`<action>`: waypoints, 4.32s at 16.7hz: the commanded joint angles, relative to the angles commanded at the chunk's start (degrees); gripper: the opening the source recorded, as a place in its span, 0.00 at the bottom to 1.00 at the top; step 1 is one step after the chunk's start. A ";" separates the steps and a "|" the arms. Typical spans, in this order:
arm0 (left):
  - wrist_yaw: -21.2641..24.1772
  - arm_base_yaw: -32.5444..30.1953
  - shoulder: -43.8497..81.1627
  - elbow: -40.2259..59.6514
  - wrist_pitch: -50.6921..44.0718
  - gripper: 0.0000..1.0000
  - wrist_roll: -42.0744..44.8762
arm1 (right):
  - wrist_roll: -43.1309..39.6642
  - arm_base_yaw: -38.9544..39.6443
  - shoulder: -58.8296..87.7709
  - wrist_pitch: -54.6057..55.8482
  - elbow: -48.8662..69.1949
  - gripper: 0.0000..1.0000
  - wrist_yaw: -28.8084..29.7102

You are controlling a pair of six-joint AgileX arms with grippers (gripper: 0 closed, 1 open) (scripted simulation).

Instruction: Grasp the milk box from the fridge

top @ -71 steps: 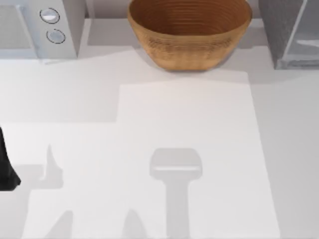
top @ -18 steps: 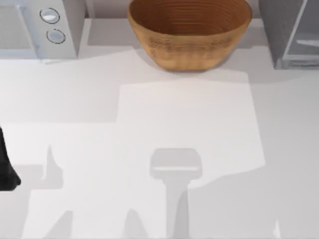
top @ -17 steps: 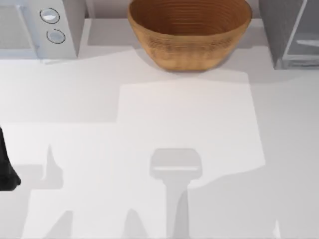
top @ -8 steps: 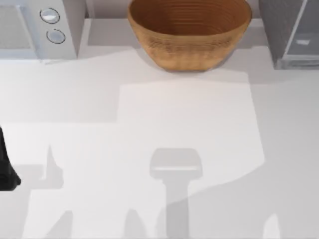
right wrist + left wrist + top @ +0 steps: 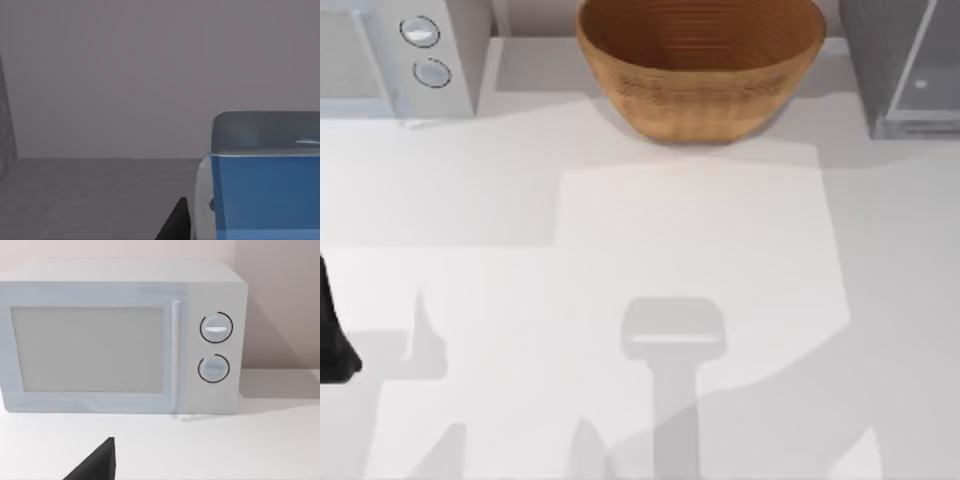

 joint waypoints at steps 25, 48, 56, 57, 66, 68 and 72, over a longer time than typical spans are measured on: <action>0.00 0.00 0.00 0.00 0.00 1.00 0.00 | -0.22 0.60 -34.77 -0.02 -33.78 0.00 -1.25; 0.00 0.00 0.00 0.00 0.00 1.00 0.00 | -0.43 14.22 -130.43 -59.36 -71.30 0.00 12.01; 0.00 0.00 0.00 0.00 0.00 1.00 0.00 | -0.27 18.97 -118.83 -50.24 -68.88 0.00 12.43; 0.00 0.00 0.00 0.00 0.00 1.00 0.00 | -0.25 20.47 -115.28 -47.37 -68.12 0.00 12.65; 0.00 0.00 0.00 0.00 0.00 1.00 0.00 | 0.00 38.20 -72.04 -12.73 -59.10 0.00 15.76; 0.00 0.00 0.00 0.00 0.00 1.00 0.00 | 0.07 42.45 -61.54 -4.37 -56.95 0.00 16.56; 0.00 0.00 0.00 0.00 0.00 1.00 0.00 | 0.18 50.53 -41.61 11.44 -52.90 0.00 18.06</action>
